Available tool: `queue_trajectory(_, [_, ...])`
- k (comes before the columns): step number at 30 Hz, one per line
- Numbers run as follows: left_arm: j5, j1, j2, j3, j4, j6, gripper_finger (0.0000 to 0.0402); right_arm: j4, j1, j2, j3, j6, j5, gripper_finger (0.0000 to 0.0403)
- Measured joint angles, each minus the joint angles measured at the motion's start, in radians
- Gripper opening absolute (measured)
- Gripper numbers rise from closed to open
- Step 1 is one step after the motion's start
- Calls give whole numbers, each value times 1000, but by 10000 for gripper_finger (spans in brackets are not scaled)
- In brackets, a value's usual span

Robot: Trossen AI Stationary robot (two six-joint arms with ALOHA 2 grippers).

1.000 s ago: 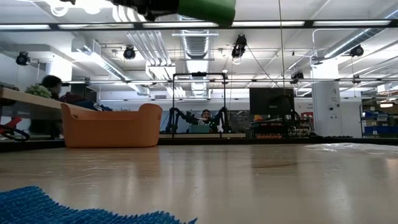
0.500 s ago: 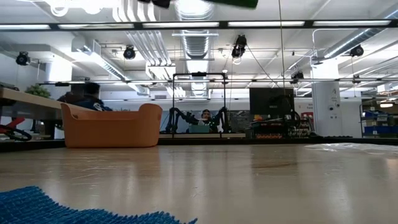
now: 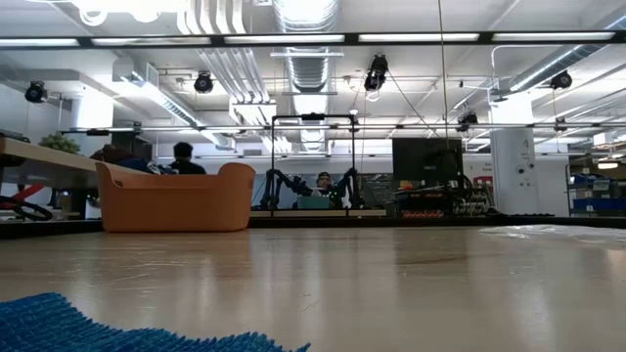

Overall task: Roll bandage
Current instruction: Roll the green bandage

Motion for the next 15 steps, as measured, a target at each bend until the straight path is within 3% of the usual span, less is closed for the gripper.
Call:
queue_trajectory(8, [-252,41,0,0,-94,-53,4,-2,2,1,24,38,-142,0])
queue_trajectory(15, [-271,78,-32,0,-155,-109,4,-3,24,2,24,34,-146,0])
